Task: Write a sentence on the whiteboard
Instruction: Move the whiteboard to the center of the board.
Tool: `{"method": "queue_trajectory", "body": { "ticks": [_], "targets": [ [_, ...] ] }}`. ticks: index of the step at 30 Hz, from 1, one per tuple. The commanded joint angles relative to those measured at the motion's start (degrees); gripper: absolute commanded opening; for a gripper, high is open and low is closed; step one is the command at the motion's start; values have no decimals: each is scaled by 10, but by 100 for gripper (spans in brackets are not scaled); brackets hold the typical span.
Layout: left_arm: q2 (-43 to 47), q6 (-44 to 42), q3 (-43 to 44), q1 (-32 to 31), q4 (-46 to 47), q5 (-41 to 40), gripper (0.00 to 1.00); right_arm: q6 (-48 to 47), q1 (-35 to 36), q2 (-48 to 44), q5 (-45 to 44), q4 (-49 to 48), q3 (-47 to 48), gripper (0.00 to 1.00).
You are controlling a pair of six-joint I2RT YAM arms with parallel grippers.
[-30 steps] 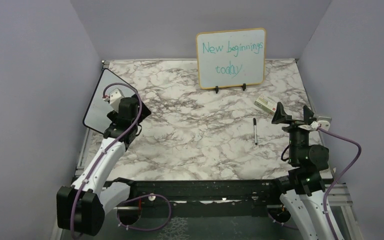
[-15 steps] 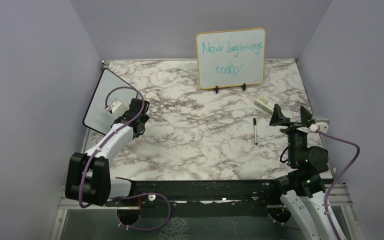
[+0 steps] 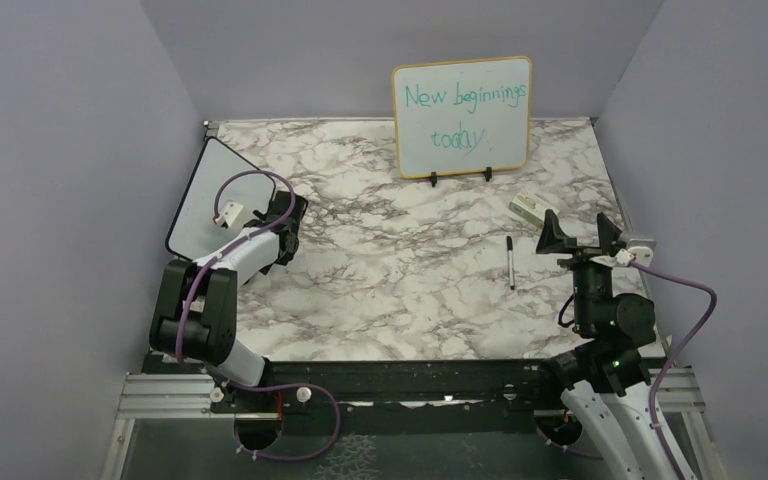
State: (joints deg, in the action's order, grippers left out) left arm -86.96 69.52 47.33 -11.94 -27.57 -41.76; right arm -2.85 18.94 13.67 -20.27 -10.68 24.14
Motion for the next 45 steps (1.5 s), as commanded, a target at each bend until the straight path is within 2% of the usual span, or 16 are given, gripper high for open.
{"method": "queue_trajectory", "body": {
  "ticks": [1, 10, 19, 22, 25, 30, 38, 45],
  "targets": [
    [-24, 35, 23, 2, -5, -60, 61, -9, 6, -8, -12, -18, -6, 100],
    [-59, 60, 27, 4, -5, -58, 55, -12, 8, -9, -13, -20, -8, 100],
    [-69, 70, 10, 11, -3, -68, 40, -12, 8, -14, -12, -20, -8, 100],
    [-71, 61, 4, 12, 0, -65, 30, -12, 8, -15, -12, -20, -9, 100],
    [-73, 41, 0, 12, 9, -50, 11, -12, 9, -18, -11, -21, -9, 100],
    [-64, -32, -7, -4, 41, -10, 1, -12, 11, -22, -11, -21, -9, 100],
    [-37, -110, -4, -87, 59, 26, 0, -11, 13, -23, -8, -22, -9, 100],
    [-34, -111, -9, -164, 71, 78, 0, -10, 14, -21, -3, -21, -9, 100]
  ]
}}
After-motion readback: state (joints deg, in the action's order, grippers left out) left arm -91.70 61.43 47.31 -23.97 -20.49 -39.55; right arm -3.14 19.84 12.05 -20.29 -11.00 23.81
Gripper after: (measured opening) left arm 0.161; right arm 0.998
